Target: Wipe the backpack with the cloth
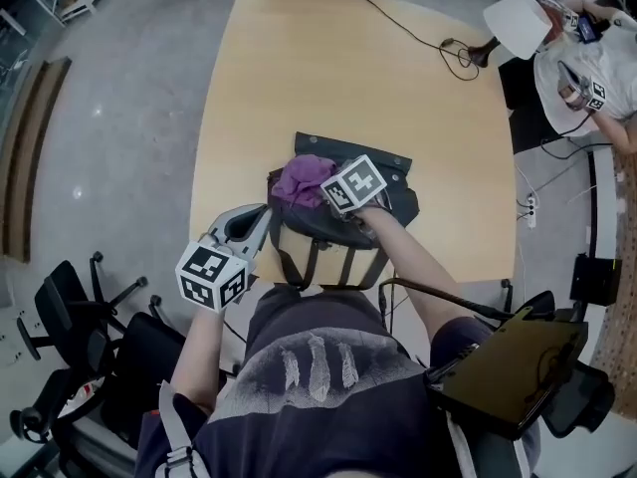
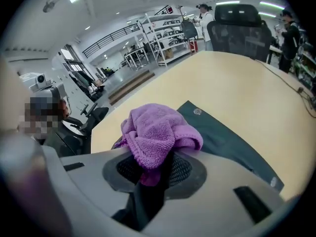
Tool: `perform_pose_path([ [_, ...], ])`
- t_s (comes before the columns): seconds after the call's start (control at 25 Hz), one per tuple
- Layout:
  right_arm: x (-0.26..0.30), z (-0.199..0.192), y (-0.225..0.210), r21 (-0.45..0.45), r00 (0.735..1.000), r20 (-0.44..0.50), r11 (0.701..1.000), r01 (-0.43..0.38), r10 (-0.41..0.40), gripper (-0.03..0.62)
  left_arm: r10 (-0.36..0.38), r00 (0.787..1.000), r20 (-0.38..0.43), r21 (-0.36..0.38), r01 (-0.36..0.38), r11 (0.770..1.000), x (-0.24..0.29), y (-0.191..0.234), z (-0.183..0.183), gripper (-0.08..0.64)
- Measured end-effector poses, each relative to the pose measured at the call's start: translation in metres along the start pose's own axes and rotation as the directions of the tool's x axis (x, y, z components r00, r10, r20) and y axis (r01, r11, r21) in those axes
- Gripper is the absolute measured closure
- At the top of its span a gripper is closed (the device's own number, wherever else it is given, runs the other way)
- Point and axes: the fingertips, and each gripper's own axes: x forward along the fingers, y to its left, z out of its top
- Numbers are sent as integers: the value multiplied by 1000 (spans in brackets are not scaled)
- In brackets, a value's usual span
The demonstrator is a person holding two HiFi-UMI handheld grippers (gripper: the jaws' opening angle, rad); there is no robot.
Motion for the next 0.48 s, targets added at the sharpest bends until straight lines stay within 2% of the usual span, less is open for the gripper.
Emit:
perform_pose_path([
  [0.16, -16, -17, -22, 15, 999, -3, 999, 44, -44, 494, -14, 1000, -10, 16, 14, 1000, 4, -7, 3, 554],
  [0.48, -47, -60, -69, 33, 992, -82, 995, 99, -97, 492, -51, 998, -34, 42, 52, 998, 17, -26, 6, 554],
])
